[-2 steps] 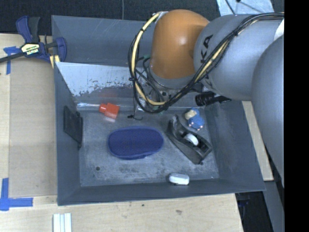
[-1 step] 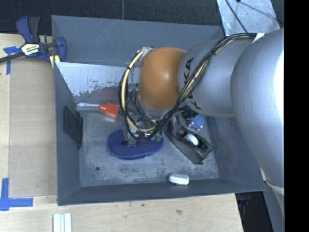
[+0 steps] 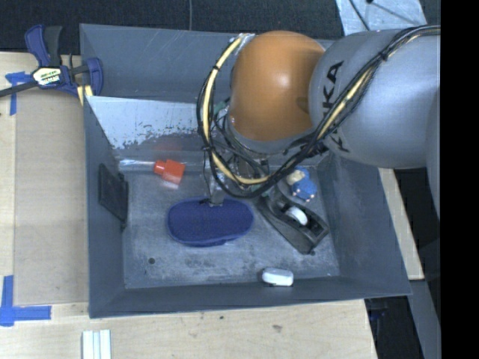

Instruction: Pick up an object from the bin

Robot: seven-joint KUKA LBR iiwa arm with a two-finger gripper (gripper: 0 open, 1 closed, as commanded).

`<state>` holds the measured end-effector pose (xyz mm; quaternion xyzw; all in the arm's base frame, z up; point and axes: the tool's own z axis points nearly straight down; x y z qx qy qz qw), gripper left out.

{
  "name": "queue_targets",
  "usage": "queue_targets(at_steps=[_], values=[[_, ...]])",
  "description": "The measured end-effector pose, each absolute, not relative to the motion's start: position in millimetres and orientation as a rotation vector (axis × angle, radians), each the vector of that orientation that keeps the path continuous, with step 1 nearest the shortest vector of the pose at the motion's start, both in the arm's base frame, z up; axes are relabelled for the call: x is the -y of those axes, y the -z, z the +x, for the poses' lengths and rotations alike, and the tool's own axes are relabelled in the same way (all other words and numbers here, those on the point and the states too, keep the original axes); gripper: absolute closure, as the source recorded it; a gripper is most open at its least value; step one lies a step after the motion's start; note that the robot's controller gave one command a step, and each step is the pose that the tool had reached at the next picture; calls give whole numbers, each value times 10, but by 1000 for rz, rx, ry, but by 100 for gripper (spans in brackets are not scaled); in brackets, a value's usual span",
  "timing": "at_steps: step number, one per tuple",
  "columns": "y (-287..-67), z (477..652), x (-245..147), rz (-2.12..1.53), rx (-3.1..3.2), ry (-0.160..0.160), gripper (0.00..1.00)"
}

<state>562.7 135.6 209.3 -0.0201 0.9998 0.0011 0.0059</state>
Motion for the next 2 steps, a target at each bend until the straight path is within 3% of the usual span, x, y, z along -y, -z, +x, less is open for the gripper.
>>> queue_targets(at_steps=[1, 2], values=[[-1152, 5557, -1100, 150, -3142, 3, 100], [-1192, 5576, -1111, 149, -3135, -1, 0]])
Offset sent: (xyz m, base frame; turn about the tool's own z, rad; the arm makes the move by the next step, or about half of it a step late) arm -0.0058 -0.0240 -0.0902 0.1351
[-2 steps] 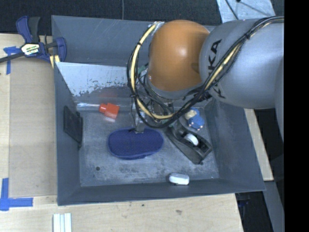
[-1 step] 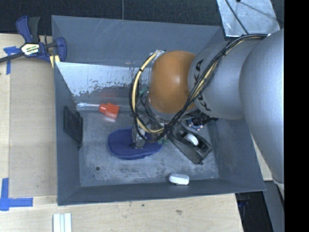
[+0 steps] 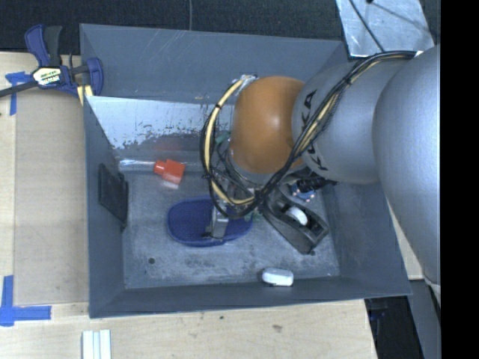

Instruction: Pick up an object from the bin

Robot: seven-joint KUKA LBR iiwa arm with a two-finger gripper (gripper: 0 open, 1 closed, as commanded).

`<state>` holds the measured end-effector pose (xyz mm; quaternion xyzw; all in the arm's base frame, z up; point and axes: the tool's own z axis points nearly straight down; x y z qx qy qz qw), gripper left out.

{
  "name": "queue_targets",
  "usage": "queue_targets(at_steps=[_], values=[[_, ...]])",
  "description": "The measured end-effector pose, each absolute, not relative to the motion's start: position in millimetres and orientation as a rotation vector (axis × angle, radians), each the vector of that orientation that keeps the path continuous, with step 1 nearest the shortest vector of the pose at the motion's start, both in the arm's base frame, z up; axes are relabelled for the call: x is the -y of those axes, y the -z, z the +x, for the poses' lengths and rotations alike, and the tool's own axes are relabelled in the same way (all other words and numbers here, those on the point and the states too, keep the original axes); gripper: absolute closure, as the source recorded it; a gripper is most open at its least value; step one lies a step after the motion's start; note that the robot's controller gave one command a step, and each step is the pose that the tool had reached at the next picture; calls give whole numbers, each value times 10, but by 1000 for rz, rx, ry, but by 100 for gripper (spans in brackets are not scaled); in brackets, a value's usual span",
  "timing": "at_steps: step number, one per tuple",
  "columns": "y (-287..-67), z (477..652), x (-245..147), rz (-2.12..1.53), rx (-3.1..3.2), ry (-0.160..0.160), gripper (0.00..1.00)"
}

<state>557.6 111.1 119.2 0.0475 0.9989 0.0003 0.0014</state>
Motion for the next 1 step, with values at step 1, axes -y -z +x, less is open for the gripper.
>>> queue_targets(at_steps=[1], values=[[-701, 5487, -1391, 315, -3127, 2, 0]])
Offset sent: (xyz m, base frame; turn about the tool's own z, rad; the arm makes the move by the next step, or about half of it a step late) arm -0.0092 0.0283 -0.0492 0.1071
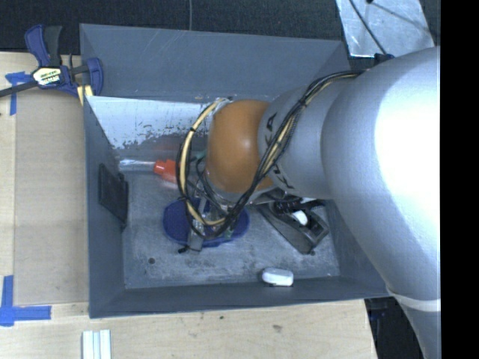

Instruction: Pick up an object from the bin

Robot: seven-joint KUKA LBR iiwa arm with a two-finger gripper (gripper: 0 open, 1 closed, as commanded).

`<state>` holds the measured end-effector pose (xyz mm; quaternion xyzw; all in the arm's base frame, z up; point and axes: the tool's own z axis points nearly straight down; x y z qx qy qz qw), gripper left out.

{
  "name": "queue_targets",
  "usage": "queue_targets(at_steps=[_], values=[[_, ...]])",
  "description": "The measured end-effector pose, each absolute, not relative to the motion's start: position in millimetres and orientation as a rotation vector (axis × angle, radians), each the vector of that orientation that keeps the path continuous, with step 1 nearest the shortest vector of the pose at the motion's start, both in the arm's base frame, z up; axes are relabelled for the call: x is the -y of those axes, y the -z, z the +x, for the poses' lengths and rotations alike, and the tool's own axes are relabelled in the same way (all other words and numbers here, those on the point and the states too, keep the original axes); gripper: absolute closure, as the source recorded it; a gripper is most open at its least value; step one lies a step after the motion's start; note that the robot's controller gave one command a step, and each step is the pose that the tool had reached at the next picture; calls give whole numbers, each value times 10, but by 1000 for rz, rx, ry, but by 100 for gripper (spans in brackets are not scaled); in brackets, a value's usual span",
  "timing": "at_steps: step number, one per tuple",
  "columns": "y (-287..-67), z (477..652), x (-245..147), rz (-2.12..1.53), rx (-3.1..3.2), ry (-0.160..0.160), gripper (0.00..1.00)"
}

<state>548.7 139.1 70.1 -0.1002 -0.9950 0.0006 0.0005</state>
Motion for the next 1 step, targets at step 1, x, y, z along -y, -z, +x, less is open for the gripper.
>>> queue_targets(at_steps=[1], values=[[-733, 5506, -1388, -317, 3130, 1, 100]])
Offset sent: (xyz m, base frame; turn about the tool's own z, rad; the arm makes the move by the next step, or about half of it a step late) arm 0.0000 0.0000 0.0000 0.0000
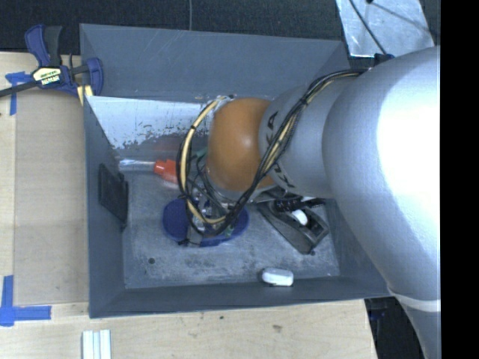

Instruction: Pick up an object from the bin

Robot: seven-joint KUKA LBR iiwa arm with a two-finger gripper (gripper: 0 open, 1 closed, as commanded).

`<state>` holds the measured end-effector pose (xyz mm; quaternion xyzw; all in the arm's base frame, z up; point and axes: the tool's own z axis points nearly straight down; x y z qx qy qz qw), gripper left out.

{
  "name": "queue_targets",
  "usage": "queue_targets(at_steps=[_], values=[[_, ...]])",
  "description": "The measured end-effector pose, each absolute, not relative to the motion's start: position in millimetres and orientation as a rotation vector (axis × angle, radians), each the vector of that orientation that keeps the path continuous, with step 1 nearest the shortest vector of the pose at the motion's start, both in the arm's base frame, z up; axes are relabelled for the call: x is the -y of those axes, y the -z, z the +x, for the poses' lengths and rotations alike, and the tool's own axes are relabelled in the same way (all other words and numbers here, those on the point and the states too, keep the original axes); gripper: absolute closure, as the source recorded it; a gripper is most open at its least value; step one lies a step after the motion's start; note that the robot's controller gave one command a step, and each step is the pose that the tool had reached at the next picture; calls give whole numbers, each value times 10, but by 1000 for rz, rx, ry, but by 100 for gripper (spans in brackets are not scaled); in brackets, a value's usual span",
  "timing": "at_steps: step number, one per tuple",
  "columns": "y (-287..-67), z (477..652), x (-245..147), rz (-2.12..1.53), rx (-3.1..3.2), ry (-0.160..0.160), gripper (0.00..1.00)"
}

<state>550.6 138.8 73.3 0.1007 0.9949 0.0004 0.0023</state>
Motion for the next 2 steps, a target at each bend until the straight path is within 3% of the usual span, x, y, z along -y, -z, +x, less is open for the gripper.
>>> queue_targets(at_steps=[1, 2], values=[[-738, 6265, -1514, 246, -3144, 2, 100], [-2657, 5784, -1350, 278, -3118, -5, 100]])
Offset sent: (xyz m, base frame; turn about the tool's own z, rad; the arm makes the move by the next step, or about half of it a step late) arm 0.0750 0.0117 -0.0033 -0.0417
